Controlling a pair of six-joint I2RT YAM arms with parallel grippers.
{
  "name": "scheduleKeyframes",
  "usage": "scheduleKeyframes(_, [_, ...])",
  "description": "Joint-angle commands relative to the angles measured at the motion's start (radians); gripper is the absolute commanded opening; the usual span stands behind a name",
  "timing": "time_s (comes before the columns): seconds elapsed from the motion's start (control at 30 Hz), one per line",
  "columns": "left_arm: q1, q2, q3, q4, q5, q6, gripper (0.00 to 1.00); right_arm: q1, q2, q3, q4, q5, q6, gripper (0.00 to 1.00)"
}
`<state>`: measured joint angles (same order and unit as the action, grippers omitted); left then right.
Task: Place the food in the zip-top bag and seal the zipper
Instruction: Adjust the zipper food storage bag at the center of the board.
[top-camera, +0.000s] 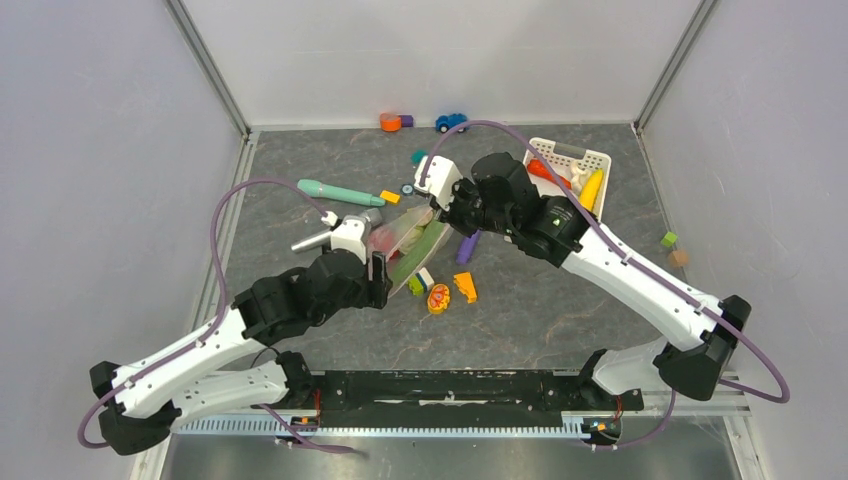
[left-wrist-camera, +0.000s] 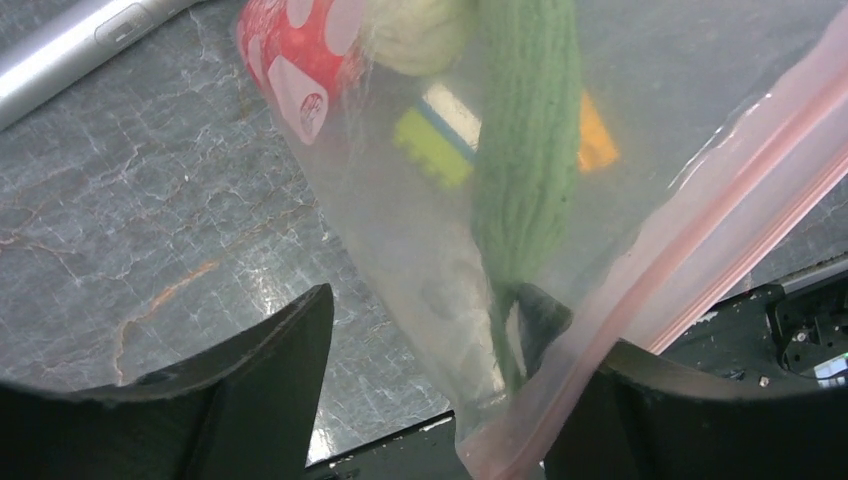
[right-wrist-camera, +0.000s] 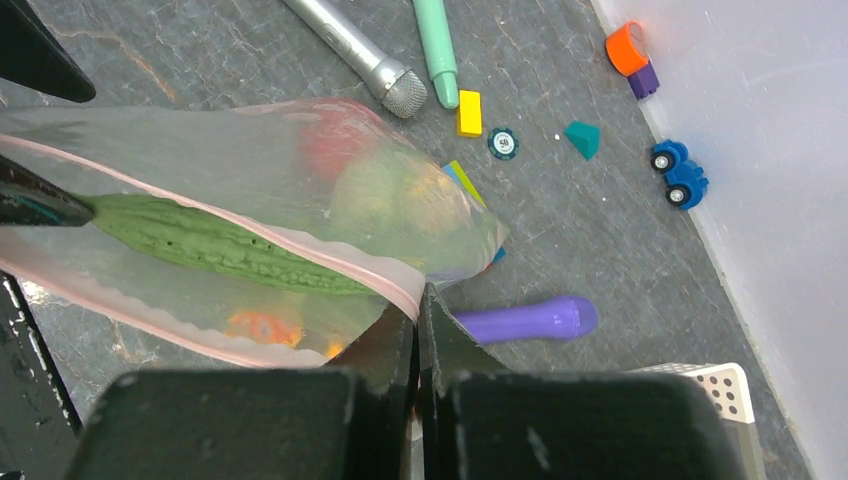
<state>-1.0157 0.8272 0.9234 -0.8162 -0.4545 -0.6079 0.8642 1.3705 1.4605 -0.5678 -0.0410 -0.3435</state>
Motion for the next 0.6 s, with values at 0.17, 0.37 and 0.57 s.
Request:
scheduleKeyframes(0.17, [0.006, -0.064, -0.052, -0.078, -0.051, -0.099, 0.49, -0.001, -0.073, -0.026, 0.093, 0.095, 0.011, 0.00])
scheduleKeyframes(0.37, [0.005, -0.085, -0.041, -0.078, -0.058, -0.104, 0.22, -0.001, -0.087, -0.046, 0.102, 0.095, 0.011, 0.00])
scheduleKeyframes(0.57, [0.006, -0.090, -0.020, -0.099, -0.090, -0.118, 0.02, -0.001, -0.094, -0.064, 0.125, 0.029, -0.002, 0.00])
